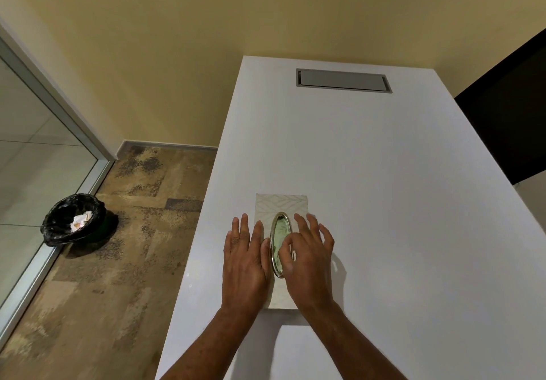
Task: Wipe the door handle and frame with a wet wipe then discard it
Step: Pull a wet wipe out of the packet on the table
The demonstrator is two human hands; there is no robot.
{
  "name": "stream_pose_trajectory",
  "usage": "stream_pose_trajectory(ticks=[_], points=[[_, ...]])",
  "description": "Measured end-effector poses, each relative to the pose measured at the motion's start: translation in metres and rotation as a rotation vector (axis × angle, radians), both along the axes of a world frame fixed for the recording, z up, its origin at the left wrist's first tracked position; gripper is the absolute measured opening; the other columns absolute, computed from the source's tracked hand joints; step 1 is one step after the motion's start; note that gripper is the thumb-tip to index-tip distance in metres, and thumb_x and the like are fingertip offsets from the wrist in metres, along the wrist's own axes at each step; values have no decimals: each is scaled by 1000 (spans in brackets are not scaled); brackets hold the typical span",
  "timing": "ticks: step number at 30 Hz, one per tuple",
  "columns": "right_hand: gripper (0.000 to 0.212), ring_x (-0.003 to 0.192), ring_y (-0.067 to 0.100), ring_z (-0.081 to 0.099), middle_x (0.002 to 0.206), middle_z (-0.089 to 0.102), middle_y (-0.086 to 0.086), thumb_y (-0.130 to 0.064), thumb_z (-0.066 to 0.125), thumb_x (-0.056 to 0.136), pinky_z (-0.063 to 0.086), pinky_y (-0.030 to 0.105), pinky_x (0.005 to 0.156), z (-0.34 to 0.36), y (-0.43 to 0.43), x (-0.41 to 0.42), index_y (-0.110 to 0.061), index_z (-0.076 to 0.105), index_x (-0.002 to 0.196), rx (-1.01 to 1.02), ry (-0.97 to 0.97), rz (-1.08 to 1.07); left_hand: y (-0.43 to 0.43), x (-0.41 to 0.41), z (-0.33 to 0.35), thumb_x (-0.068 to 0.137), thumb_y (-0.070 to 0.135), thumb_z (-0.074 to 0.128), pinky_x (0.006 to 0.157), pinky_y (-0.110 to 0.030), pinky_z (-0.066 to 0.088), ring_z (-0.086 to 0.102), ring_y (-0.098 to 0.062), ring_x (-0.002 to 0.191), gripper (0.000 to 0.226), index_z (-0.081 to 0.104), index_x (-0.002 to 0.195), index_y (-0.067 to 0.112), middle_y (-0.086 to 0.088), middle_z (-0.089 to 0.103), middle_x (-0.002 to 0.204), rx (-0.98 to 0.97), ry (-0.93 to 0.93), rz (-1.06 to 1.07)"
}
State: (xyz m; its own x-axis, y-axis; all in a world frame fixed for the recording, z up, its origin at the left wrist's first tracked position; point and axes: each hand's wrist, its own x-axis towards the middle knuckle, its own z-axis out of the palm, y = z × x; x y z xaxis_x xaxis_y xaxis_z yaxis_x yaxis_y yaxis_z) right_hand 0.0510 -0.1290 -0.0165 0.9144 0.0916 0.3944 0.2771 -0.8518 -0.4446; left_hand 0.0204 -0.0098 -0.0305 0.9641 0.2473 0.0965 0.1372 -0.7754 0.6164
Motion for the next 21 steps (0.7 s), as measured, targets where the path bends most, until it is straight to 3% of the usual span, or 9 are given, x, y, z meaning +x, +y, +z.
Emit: stream_pose_trajectory(ticks=[3,7,10,12,15,17,19,21], points=[[10,126,11,46,124,72,5,-11,76,85,55,51,95,8,-5,-3,-15,67,89,210,1,-46,-1,0,-3,105,53,14,134,-38,1,-8,-8,161,66,31,161,25,3,8,174,12,7,8],[8,94,7,60,104,74,-2,-18,71,92,62,42,72,14,-7,-15,-18,65,97,395,129,-82,-1,1,-5,103,59,9,134,-37,-1,-9,-7,161,70,30,162,27,5,7,174,13,9,14],[2,86,12,72,94,75,-4,-18,64,99,63,39,71,10,-10,-20,-17,63,97,495,209,-72,-1,1,-6,104,60,5,134,-35,-2,-9,-7,161,71,29,162,26,5,6,174,19,2,12],[6,89,10,71,98,74,-6,-24,61,101,63,35,73,8,-10,-20,-19,63,101,446,212,-78,-1,1,-6,104,59,5,132,-31,-7,-11,-6,161,71,28,163,26,6,5,174,29,5,8],[27,93,6,61,106,68,-9,-33,75,90,54,20,76,9,-8,-20,-17,67,110,310,164,-78,0,1,-7,105,56,12,129,-27,-11,-12,-4,160,66,28,163,27,6,5,174,39,1,6],[31,95,11,62,107,73,0,-28,83,83,54,23,76,8,-5,-18,-12,71,107,227,154,-59,0,1,-7,106,54,15,129,-26,-12,-13,-4,160,64,28,162,27,5,6,174,45,-1,6],[25,99,22,69,110,75,9,-21,80,86,62,35,77,10,-3,-15,-8,74,106,197,165,-83,0,1,-8,107,51,18,131,-29,-9,-10,-7,161,62,29,162,26,3,9,174,51,-6,4],[20,97,21,69,108,76,9,-21,74,91,62,34,79,12,-2,-14,-7,75,105,254,175,-113,0,1,-8,108,49,21,132,-32,-5,-6,-9,162,60,31,162,24,2,11,174,53,-14,7]])
